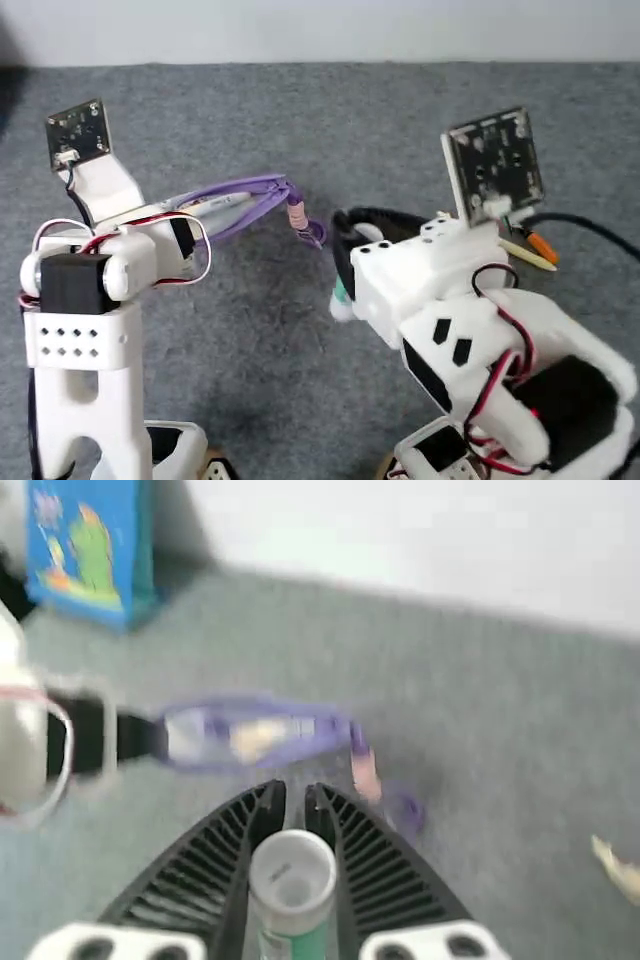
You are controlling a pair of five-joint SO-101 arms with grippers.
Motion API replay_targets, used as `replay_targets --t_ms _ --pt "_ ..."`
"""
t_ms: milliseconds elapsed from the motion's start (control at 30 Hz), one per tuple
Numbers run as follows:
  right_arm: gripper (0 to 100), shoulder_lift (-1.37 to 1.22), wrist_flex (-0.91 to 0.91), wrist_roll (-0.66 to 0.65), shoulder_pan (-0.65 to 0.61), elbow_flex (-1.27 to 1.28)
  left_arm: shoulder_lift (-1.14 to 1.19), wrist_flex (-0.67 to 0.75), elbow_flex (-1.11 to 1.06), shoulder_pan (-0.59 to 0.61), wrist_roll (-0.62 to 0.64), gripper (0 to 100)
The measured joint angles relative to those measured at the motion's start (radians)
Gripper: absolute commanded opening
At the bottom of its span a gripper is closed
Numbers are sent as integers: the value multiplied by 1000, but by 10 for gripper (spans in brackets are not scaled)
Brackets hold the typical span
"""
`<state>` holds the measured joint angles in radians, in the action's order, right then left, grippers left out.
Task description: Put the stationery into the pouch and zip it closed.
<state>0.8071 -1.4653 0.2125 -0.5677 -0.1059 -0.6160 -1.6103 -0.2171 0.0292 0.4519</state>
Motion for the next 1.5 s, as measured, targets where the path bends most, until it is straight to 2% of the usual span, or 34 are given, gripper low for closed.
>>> replay_targets --t_ms 333,500,800,1100,1500 --pt "8 97 703 -12 -127 442 0 0 -9 0 0 11" --pt "8 97 994 -17 -152 632 0 2 -9 0 0 11" --pt "8 44 1448 -130 -172 950 0 2 -9 0 0 11" --pt "8 -107 1741 -198 -175 957 0 2 -9 0 0 11" --pt "8 -256 1780 -190 -181 931 0 2 -9 0 0 11"
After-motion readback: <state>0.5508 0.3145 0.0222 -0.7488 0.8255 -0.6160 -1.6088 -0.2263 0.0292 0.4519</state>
